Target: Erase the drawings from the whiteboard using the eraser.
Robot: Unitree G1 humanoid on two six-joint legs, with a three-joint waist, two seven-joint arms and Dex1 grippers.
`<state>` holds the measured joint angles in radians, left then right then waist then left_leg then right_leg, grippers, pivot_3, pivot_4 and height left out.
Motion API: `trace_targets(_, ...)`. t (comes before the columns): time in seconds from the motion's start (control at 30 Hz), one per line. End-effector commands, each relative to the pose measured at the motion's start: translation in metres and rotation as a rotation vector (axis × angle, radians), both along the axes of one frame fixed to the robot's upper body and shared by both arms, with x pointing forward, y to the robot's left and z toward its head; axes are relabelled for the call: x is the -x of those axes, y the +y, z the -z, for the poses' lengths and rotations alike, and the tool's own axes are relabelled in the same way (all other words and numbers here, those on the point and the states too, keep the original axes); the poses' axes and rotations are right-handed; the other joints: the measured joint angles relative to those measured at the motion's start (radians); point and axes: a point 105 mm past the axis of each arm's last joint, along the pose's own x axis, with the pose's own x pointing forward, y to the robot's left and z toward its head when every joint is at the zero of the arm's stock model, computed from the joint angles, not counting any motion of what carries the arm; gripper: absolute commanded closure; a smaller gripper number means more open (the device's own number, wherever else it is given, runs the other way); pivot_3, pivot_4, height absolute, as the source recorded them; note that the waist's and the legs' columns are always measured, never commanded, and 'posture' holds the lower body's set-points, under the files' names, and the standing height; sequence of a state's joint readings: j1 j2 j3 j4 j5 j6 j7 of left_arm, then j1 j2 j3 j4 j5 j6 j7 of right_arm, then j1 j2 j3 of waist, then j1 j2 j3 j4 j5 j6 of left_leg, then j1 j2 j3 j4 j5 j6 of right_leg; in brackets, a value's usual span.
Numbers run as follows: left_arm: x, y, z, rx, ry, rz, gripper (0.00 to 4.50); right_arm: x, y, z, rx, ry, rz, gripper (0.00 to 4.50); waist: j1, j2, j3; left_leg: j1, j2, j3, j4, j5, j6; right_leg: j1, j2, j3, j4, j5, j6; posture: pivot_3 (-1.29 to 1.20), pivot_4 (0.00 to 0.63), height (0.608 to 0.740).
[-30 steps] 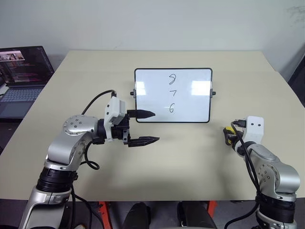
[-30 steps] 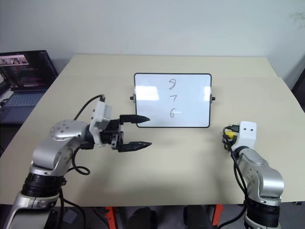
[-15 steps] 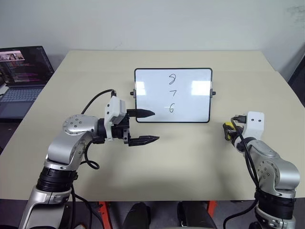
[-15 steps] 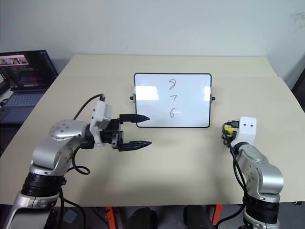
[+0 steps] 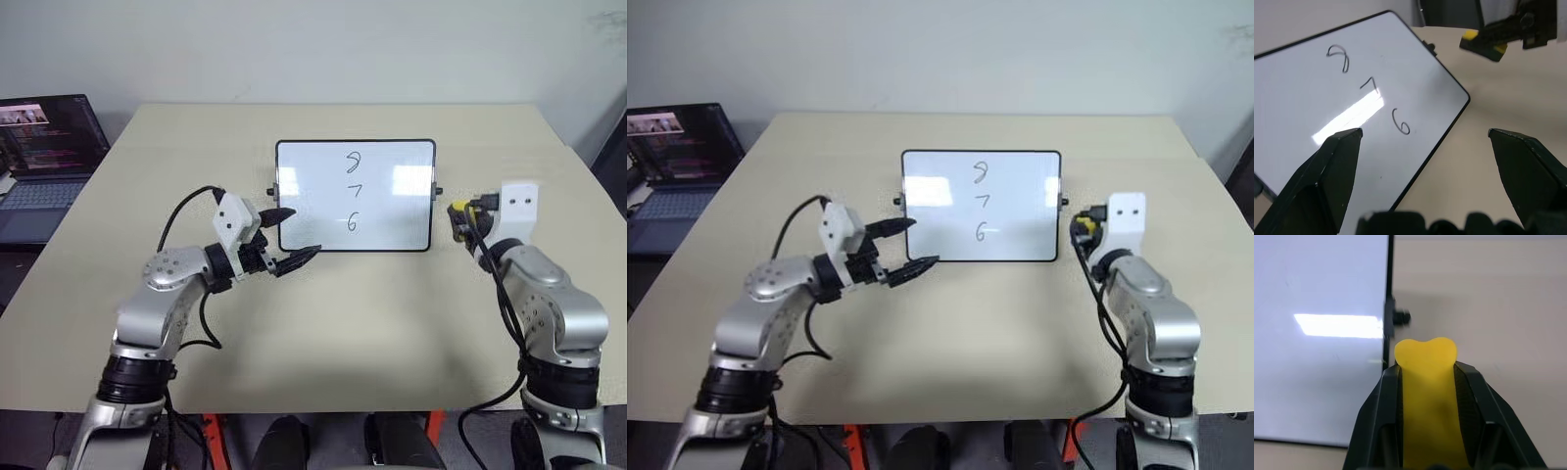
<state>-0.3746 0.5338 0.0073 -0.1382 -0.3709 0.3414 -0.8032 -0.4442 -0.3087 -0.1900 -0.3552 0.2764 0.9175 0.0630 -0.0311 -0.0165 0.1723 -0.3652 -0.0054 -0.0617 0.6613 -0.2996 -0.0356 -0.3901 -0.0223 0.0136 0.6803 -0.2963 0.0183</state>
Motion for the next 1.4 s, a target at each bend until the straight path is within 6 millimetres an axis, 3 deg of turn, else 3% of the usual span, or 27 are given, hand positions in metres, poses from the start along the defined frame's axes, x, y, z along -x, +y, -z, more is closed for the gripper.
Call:
trace_targets(0.03,-0.002,-0.001,-0.017,0.019,-0.087,-0.064,0.00,-0.008,0.007,-0.019,0.010,-0.077,-0.029,3.40,0.000,0.000,0.000,0.000,0.000,0.000,0.000,0.000,0.000,0.000,0.000,0.000,0.000,0.000,0.000,0.00,0.150,0.740)
trace_targets(0.27,-0.009,-0.003,-0.020,0.067,-0.095,-0.140,0.00,-0.029,0.025,-0.041,0.014,-0.151,-0.091,3.40,0.000,0.000,0.000,0.000,0.000,0.001,0.000,0.000,0.000,0.000,0.000,0.001,0.000,0.000,0.000,0.00,0.150,0.740)
trace_targets(0.57,-0.009,-0.008,-0.015,0.099,-0.084,-0.186,0.00,-0.041,0.044,-0.057,0.034,-0.212,-0.169,3.40,0.000,0.000,0.000,0.000,0.000,0.001,0.000,0.000,0.000,0.000,-0.001,0.001,0.000,0.000,0.000,0.00,0.150,0.740)
trace_targets(1.4,-0.012,-0.006,-0.011,0.096,-0.121,-0.244,0.00,-0.060,0.067,-0.080,0.029,-0.288,-0.253,3.40,0.000,0.000,0.000,0.000,0.000,0.002,0.000,0.000,0.000,-0.001,-0.001,0.001,0.000,0.000,0.000,0.00,0.150,0.740)
